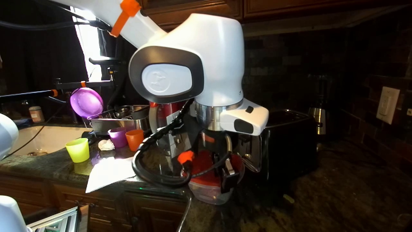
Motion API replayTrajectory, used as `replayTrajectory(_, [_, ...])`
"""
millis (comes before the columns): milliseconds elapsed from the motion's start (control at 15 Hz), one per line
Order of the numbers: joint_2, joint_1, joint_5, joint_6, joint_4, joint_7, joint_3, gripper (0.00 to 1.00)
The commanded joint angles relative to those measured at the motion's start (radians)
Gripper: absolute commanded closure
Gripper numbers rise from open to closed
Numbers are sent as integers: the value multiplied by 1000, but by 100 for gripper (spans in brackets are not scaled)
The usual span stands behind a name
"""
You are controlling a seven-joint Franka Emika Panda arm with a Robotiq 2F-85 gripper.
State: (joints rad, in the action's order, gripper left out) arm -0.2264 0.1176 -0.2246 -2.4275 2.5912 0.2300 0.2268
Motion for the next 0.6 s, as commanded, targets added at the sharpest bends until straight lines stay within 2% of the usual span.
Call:
replayTrajectory(0, [5, 3, 0, 32, -8, -12, -7, 80])
replayTrajectory(67, [4, 3, 0, 31, -7, -12, -7, 88])
replayTrajectory(200, [2, 5, 4, 30, -8, -14, -8, 100])
replayTrajectory(267, [0, 5, 5, 30, -7, -14, -9, 96])
replayTrajectory(533, [-11, 2, 4, 33, -4, -10, -12, 95])
